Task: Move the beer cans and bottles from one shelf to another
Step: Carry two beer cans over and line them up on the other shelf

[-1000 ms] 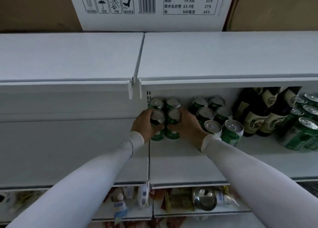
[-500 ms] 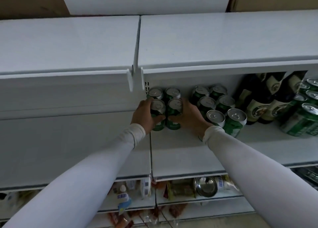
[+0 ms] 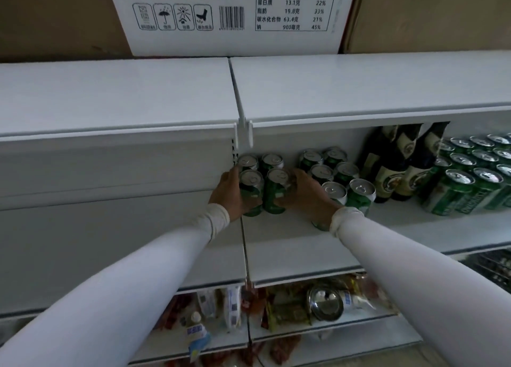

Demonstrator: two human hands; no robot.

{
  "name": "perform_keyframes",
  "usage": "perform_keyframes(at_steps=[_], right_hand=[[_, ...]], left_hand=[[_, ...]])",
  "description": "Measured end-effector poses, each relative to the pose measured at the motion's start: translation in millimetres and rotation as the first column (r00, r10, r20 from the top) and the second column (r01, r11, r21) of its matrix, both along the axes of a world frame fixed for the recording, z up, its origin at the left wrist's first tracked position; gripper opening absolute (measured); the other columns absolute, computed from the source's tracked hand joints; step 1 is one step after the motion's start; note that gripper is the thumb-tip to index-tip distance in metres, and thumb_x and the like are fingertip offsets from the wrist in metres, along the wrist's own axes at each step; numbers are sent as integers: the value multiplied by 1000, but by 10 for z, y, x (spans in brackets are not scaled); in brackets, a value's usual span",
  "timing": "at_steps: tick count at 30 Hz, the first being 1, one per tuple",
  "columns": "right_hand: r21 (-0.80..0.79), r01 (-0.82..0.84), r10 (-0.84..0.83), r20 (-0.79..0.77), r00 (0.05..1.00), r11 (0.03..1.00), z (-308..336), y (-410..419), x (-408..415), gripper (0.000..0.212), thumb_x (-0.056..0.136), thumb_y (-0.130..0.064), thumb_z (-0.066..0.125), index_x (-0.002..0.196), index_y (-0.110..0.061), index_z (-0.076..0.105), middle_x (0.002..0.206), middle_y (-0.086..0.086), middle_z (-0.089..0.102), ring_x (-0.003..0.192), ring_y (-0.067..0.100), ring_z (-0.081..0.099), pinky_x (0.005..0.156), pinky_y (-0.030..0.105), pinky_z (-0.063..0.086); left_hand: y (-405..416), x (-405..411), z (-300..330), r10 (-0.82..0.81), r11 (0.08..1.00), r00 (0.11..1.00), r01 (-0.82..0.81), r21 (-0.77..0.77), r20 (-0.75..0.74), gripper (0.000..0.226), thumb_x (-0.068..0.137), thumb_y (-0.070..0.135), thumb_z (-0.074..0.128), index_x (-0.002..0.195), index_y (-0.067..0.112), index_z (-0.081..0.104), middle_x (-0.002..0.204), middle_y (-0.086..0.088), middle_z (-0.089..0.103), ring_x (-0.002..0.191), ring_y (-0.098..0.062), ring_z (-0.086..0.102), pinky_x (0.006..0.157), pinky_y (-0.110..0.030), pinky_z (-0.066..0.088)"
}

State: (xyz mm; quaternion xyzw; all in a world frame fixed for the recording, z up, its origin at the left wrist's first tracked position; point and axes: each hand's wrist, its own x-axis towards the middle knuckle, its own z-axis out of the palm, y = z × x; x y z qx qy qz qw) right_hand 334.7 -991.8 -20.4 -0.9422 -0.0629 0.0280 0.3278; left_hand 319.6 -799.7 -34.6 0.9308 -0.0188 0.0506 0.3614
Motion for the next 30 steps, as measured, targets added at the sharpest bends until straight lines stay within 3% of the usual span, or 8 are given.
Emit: perform_keyframes(at_steps=[5, 9, 12, 15, 25, 30], right_hand=[[-107, -150, 154, 28, 988, 983, 362, -144, -437, 54, 80, -35, 77, 122, -9, 57, 117, 9, 63, 110, 29, 60, 82, 32, 46], [-155, -244, 253, 47, 966, 957, 642, -273, -845, 42, 81, -39, 75, 117, -19, 63, 116, 6, 66, 98, 21, 60, 75, 27, 41], [-167, -297, 311, 64, 948, 940, 829, -318, -1148, 62, 76, -48, 77, 129, -20, 60, 125, 2, 66, 107, 19, 61, 90, 31, 50], [-208, -361, 384, 80, 920, 909, 998, -225, -1446, 73, 78, -50, 76, 138, -14, 53, 138, 5, 57, 122, 24, 56, 101, 33, 46], [-273, -574, 629, 189, 754, 772, 1655, 1107, -2291, 68, 81, -46, 76, 137, -14, 53, 135, 5, 59, 122, 19, 56, 105, 32, 44], [-311, -617, 691, 282, 666, 722, 2060, 2121, -2722, 68, 81, -44, 75, 138, -14, 52, 134, 4, 59, 119, 18, 57, 102, 32, 46]], left_hand=[[4, -576, 356, -69, 985, 994, 82, 152, -88, 63, 80, 35, 74, 132, 13, 46, 129, -13, 51, 119, -27, 48, 92, -25, 39], [-132, -1127, 678, -52, 970, 997, 65, 236, -60, 57, 80, 31, 74, 131, 13, 52, 131, -11, 54, 119, -27, 52, 96, -25, 41], [-171, -1541, 844, -21, 948, 999, 36, 318, -49, 67, 78, 37, 75, 135, 13, 49, 137, -10, 51, 124, -26, 50, 102, -29, 40], [-67, -1928, 985, 17, 933, 998, 4, 359, -55, 71, 79, 40, 74, 137, 11, 46, 140, -8, 49, 128, -23, 47, 105, -28, 35], [1117, -3352, 1499, 253, 869, 967, -238, 434, 22, 71, 79, 41, 74, 137, 12, 45, 136, -7, 52, 126, -20, 48, 104, -26, 35], [2011, -3938, 1932, 285, 829, 954, -292, 478, 90, 73, 81, 43, 71, 141, 15, 40, 140, -5, 47, 128, -21, 45, 106, -29, 36]])
